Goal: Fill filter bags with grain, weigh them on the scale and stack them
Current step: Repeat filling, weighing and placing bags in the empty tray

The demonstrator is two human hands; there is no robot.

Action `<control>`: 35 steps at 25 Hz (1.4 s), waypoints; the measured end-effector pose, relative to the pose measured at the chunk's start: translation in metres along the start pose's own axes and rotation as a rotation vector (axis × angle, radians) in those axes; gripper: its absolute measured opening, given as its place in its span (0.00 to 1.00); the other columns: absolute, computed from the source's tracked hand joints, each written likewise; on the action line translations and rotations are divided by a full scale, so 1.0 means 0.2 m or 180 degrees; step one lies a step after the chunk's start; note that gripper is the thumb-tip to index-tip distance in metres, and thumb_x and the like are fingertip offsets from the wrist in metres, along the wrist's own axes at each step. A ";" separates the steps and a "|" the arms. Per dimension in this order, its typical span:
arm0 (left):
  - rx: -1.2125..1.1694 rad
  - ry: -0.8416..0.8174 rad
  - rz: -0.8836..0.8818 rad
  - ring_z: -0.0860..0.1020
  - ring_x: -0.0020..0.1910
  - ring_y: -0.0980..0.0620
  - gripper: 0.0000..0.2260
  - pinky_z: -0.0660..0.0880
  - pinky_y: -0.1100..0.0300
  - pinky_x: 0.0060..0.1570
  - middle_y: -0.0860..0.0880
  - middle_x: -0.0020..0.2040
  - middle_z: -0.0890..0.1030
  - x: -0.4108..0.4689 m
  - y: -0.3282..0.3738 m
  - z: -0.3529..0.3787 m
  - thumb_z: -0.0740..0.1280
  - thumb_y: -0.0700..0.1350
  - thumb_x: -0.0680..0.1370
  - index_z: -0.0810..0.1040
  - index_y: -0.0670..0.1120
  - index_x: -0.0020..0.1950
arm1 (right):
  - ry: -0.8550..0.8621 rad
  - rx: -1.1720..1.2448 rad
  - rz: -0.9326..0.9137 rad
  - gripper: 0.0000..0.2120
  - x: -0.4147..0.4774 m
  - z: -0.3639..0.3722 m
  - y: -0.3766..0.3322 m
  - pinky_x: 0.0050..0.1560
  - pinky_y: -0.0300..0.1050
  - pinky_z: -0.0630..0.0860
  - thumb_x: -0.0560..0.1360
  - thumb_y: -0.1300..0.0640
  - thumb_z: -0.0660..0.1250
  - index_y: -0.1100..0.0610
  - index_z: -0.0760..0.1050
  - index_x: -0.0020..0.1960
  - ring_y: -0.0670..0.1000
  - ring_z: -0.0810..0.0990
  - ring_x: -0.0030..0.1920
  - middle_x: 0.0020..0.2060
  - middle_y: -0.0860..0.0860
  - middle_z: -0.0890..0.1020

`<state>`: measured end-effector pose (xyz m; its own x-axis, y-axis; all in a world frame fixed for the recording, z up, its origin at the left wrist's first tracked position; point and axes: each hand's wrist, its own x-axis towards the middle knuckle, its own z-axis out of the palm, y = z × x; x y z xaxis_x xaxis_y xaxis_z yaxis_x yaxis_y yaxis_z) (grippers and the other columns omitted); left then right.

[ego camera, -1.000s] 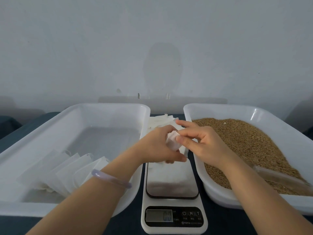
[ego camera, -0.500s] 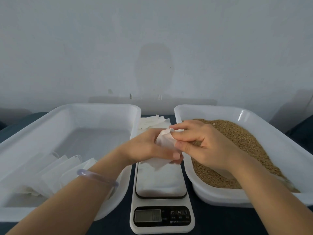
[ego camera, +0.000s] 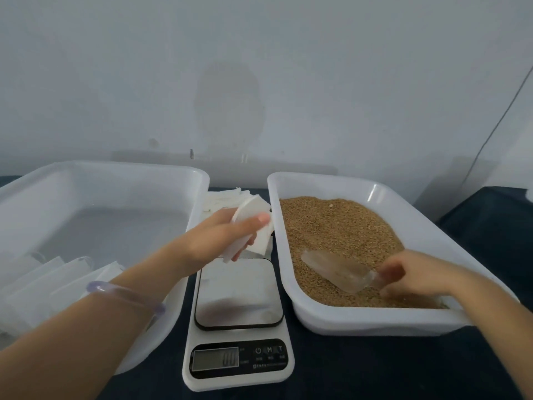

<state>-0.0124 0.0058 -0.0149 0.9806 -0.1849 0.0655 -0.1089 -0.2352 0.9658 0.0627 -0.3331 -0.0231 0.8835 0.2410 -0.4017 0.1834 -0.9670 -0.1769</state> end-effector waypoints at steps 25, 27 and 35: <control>-0.0307 0.0439 -0.0019 0.77 0.35 0.54 0.05 0.76 0.59 0.37 0.49 0.38 0.80 0.04 -0.06 0.00 0.66 0.48 0.77 0.75 0.47 0.47 | 0.1110 -0.0615 0.0541 0.16 0.08 -0.10 0.04 0.35 0.37 0.66 0.66 0.46 0.75 0.48 0.75 0.50 0.44 0.75 0.41 0.41 0.43 0.76; -0.0280 0.0381 -0.0029 0.77 0.35 0.54 0.07 0.76 0.58 0.37 0.49 0.38 0.80 0.04 -0.06 0.00 0.69 0.49 0.76 0.75 0.47 0.47 | 0.1031 -0.0178 0.0371 0.16 0.06 -0.09 0.07 0.38 0.37 0.67 0.68 0.49 0.75 0.51 0.77 0.52 0.44 0.75 0.43 0.43 0.44 0.76; 0.0219 0.0233 0.0048 0.74 0.29 0.62 0.25 0.70 0.70 0.30 0.57 0.34 0.77 0.02 -0.03 0.02 0.74 0.59 0.58 0.74 0.53 0.51 | 0.1218 0.0687 -0.0235 0.11 -0.04 -0.08 0.10 0.55 0.44 0.73 0.74 0.54 0.69 0.49 0.77 0.56 0.45 0.77 0.50 0.48 0.43 0.80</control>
<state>-0.0075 0.0030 -0.0218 0.9878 -0.1193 0.1005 -0.1322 -0.2984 0.9452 0.0672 -0.3550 -0.0089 0.9748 0.2215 -0.0268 0.1936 -0.8992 -0.3923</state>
